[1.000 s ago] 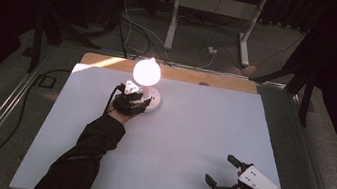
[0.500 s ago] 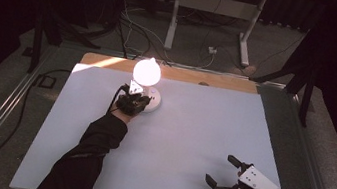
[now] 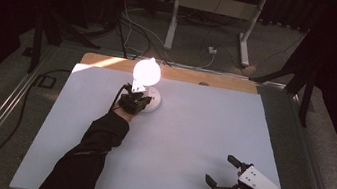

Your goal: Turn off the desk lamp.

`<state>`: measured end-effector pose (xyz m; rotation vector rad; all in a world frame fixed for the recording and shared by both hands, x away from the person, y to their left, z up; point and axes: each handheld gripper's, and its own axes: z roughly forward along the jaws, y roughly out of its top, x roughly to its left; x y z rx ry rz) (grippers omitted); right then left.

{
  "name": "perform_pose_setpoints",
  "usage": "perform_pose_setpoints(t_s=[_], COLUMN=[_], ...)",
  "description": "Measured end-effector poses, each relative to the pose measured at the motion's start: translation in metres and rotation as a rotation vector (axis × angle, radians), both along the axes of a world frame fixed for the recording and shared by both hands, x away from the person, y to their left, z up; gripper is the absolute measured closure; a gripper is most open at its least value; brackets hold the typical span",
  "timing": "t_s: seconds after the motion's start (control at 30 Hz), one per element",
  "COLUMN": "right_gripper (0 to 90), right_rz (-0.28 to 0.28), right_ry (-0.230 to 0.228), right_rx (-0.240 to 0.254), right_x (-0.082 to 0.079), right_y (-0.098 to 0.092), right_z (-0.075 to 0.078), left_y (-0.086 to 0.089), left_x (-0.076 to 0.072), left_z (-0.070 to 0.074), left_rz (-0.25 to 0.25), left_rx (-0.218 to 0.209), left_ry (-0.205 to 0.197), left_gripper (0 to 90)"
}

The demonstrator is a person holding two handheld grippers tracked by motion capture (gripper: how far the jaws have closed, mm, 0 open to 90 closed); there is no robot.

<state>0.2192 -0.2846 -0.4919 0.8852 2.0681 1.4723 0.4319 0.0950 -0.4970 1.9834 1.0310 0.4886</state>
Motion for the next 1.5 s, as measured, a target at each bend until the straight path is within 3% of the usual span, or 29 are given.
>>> perform_pose_setpoints(t_s=[0.43, 1.07, 1.5], right_gripper=[0.0, 0.0, 0.0], right_rz=[0.001, 0.001, -0.001], right_ry=[0.002, 0.003, 0.004], right_rx=[0.0, -0.001, 0.001], right_x=[0.0, 0.0, 0.0], right_y=[0.0, 0.0, 0.0], right_z=[0.0, 0.0, 0.0], left_y=[0.0, -0.003, -0.012], left_x=[0.006, 0.006, 0.001], left_z=[-0.005, -0.007, -0.01], left_rz=[0.01, 0.001, -0.024], left_rx=[-0.016, -0.004, 0.098], left_ry=[0.024, 0.013, -0.034], left_gripper=[90.0, 90.0, 90.0])
